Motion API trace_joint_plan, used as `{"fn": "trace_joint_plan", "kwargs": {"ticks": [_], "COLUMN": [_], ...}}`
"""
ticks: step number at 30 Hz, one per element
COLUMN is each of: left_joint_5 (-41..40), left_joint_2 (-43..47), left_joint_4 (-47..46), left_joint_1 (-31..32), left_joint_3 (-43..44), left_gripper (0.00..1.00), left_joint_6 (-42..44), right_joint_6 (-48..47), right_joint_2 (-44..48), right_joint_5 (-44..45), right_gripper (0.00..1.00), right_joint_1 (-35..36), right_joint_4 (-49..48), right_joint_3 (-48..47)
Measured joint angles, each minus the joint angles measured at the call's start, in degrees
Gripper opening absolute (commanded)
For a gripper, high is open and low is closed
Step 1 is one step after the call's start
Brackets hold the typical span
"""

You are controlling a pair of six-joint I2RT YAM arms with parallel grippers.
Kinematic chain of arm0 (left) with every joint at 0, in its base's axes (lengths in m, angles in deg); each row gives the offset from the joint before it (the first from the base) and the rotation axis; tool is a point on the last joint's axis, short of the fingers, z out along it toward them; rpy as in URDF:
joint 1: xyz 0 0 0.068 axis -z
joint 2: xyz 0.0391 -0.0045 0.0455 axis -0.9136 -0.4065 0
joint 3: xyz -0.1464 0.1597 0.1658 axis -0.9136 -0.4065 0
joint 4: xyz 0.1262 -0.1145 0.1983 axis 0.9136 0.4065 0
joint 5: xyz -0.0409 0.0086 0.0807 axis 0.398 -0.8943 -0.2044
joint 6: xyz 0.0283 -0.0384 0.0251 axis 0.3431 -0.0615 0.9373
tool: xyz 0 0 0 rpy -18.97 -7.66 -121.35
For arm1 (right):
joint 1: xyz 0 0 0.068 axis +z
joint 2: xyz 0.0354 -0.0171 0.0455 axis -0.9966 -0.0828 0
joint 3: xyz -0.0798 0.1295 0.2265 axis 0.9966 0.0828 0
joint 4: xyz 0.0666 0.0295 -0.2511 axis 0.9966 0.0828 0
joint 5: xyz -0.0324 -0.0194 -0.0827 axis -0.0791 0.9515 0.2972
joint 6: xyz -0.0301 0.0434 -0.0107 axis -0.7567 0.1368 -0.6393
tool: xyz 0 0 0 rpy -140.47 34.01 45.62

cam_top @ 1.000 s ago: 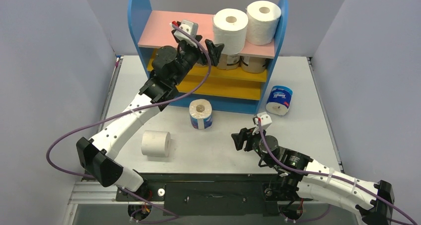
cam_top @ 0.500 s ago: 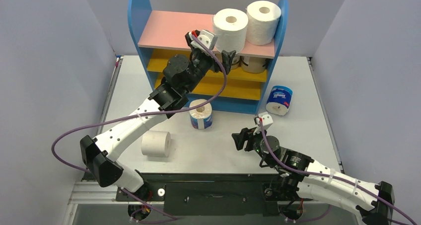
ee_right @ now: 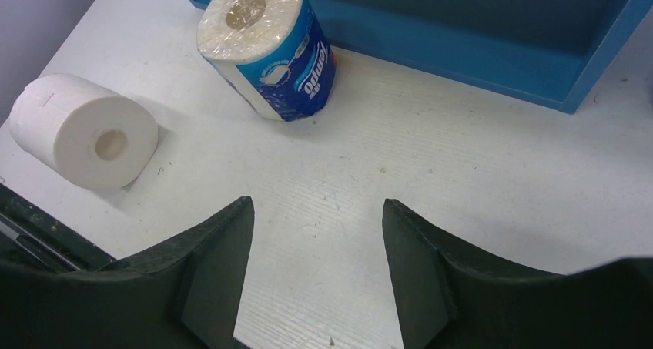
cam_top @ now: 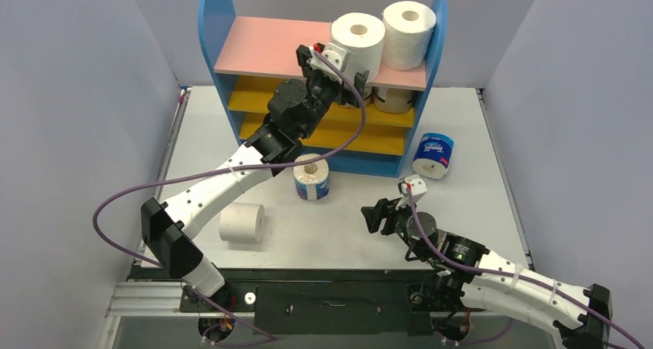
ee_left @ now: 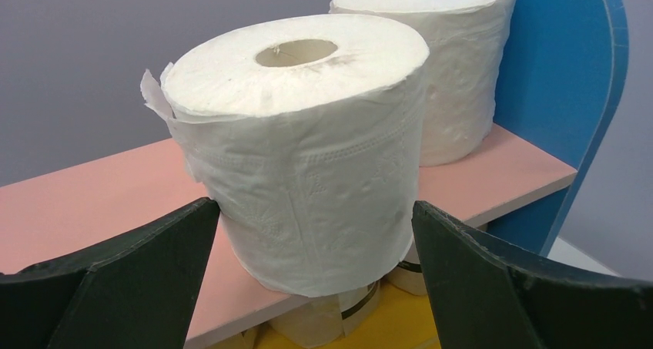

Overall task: Place and organize the paper towels onto the shelf
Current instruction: Place the paper towel on the shelf.

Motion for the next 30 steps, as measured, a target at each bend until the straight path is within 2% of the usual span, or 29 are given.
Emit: {"fn": "trace_joint_plan", "kwargs": {"ticks": [13, 30], "left_joint_5": [-3.04, -3.89], "left_joint_2": [-4.00, -5.01], "left_joint_4": [-2.56, -2.86], "left_joint_1": [-0.35, -4.98], "left_joint_3": [2.95, 3.61], "left_gripper": [0.96, 0.96], "left_joint_6": [2.58, -0.02], "right_joint_6": [0.83, 0.83], "right_joint_2": [1.40, 0.98], "right_joint_5": [1.05, 1.90], "right_gripper": [0.57, 0.58], "right_joint_1": [0.00, 0.00], "right_joint_4": [0.26, 0.39], "right_joint_3": [0.83, 1.40]}}
